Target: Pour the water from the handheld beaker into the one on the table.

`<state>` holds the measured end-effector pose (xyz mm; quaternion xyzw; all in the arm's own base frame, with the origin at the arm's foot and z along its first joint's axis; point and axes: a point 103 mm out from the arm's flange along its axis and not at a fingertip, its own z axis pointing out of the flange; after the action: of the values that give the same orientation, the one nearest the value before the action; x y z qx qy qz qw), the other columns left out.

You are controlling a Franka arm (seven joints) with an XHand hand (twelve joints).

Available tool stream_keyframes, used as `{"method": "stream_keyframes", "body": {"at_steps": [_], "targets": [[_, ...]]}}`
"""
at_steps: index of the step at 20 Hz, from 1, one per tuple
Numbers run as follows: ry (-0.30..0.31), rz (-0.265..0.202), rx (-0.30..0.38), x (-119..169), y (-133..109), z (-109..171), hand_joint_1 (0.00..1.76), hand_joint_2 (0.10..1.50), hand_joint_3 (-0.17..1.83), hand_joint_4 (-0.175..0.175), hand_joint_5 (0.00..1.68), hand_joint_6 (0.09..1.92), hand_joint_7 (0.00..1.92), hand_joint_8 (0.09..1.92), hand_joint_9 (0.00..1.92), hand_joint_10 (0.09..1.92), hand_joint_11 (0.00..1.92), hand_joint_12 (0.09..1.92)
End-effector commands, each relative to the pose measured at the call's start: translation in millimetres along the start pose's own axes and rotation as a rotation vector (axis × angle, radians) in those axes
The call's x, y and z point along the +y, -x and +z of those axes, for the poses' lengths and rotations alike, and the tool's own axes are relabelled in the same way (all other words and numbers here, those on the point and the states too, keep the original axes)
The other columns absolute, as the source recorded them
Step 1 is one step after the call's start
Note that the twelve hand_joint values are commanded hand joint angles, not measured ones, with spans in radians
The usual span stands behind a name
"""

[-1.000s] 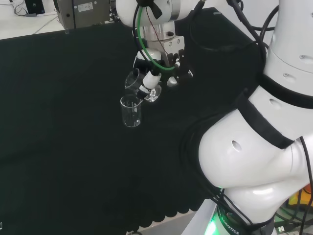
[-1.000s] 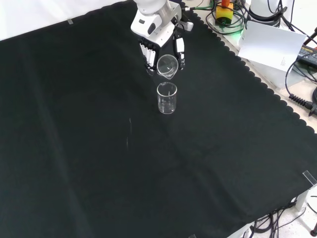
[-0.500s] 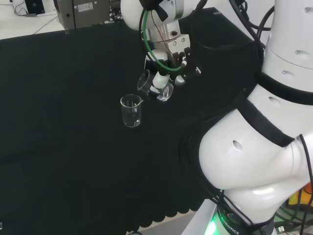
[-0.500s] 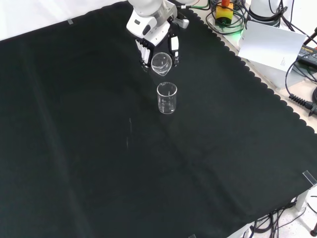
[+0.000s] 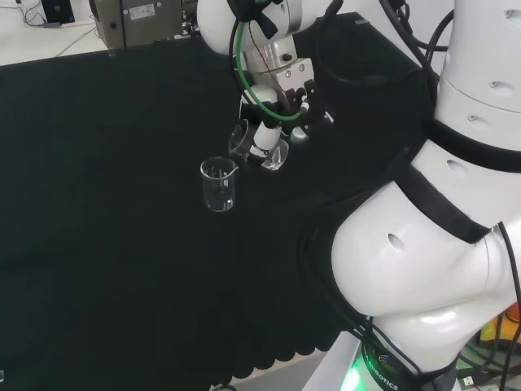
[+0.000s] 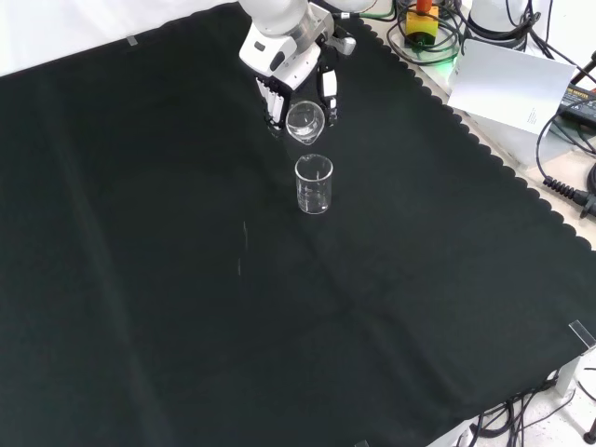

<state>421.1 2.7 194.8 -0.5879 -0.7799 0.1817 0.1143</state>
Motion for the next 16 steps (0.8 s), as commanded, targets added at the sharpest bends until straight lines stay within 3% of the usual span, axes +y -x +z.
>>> {"method": "stream_keyframes", "body": {"at_steps": [1,16], "targets": [[-0.012,-0.005,-0.043,3,-6,-1,1.32,1.01,-0.17,-0.134,1.48,0.09,1.51,0.29,1.55,0.63,1.33,0.88],[-0.061,0.014,-0.187,10,-17,-9,1.32,1.02,-0.17,-0.136,1.48,0.09,1.51,0.29,1.55,0.65,1.33,0.89]]}}
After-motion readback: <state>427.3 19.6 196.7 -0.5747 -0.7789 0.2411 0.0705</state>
